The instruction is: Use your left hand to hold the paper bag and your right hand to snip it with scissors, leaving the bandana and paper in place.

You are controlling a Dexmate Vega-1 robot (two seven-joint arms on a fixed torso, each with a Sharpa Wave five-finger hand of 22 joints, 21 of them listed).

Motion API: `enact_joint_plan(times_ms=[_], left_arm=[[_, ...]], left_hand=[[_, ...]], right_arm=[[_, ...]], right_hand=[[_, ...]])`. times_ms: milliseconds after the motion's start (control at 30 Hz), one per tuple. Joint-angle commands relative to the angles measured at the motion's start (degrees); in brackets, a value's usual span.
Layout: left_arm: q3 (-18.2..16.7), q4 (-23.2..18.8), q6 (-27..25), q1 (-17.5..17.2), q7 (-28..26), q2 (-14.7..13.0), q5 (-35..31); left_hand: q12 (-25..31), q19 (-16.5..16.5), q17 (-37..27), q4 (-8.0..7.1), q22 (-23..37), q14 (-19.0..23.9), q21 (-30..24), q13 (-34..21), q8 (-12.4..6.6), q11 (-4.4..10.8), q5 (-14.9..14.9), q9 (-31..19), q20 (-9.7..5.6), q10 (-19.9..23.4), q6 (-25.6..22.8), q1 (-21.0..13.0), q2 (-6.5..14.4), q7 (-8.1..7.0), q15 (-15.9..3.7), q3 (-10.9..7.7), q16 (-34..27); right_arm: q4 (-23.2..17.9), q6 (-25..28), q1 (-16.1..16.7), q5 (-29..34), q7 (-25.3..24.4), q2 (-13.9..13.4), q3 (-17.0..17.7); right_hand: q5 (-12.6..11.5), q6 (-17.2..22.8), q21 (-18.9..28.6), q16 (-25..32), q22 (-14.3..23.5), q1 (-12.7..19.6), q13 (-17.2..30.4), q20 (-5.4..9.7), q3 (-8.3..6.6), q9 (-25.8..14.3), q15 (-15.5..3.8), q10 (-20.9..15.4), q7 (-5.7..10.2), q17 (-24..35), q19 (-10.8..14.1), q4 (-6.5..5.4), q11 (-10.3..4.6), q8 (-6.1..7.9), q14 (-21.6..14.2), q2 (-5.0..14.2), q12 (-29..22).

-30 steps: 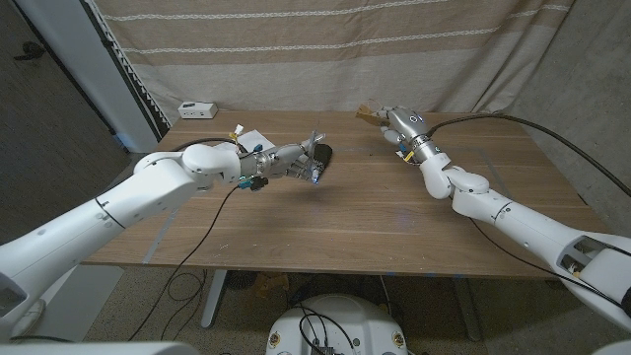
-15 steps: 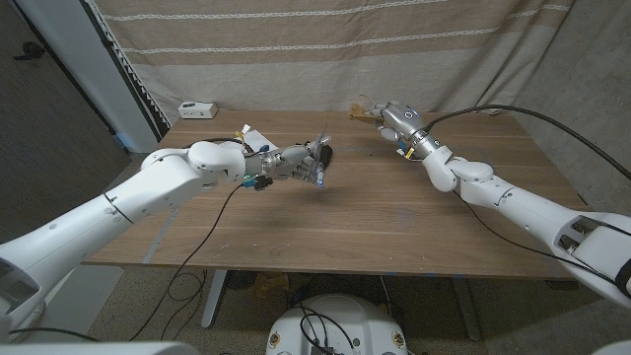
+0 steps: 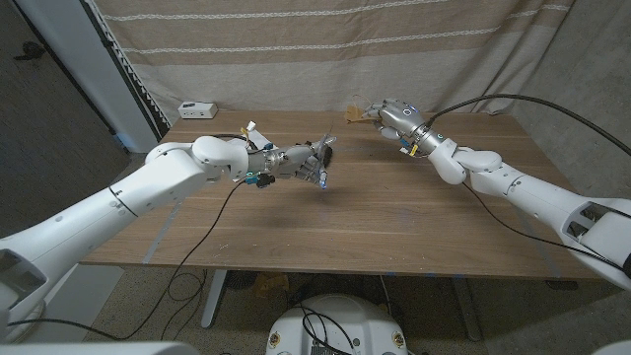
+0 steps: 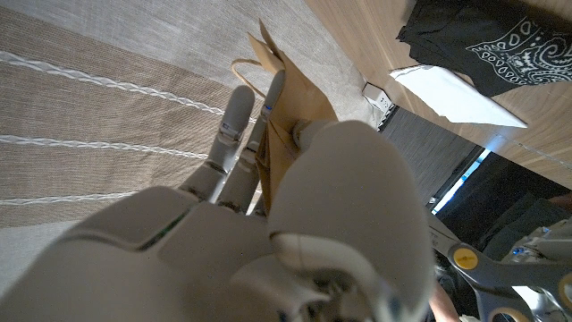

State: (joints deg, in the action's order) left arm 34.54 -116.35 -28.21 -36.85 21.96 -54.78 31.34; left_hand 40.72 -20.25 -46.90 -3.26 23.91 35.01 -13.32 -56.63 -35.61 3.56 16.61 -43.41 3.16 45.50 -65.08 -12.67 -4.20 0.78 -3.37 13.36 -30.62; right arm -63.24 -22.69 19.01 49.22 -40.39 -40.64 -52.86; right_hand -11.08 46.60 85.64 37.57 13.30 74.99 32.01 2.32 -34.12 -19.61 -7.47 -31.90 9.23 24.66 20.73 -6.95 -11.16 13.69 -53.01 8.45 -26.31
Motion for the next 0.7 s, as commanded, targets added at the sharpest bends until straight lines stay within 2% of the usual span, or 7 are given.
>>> enact_joint_plan(times_ms=[33,700], left_arm=[[2.4,1.5,-0.8,3.5,3.2,1.5,-2.1],[6.7,6.2,-0.4,8.4,9.9,5.0,-4.5]], left_hand=[[0.3,0.1,0.0,5.9,0.2,-0.3,0.1,-0.3,-0.36,-0.17,0.1,-0.3,-0.23,0.3,-11.5,4.1,-4.8,10.95,-0.88,6.37,-0.4],[0.4,0.1,0.2,6.02,0.2,-0.5,0.1,-0.4,-0.24,0.0,0.0,-0.4,-0.17,0.2,-11.5,4.2,-4.9,10.94,-1.01,6.38,-0.8]], right_arm=[[-0.5,-2.6,-0.9,2.0,0.4,-2.1,-0.3],[-1.6,-3.2,0.3,2.5,-0.6,-2.9,1.1]], right_hand=[[-0.2,2.7,0.5,0.1,0.0,4.9,0.4,9.57,-3.97,0.0,-5.78,0.0,2.21,0.2,-0.3,0.19,-0.19,0.05,0.2,4.23,-0.3],[-0.1,3.0,0.9,0.0,-0.3,5.3,1.2,9.58,-3.83,-0.4,-5.79,-0.4,1.96,0.0,-0.6,0.23,-0.2,0.0,0.5,4.26,-0.7]])
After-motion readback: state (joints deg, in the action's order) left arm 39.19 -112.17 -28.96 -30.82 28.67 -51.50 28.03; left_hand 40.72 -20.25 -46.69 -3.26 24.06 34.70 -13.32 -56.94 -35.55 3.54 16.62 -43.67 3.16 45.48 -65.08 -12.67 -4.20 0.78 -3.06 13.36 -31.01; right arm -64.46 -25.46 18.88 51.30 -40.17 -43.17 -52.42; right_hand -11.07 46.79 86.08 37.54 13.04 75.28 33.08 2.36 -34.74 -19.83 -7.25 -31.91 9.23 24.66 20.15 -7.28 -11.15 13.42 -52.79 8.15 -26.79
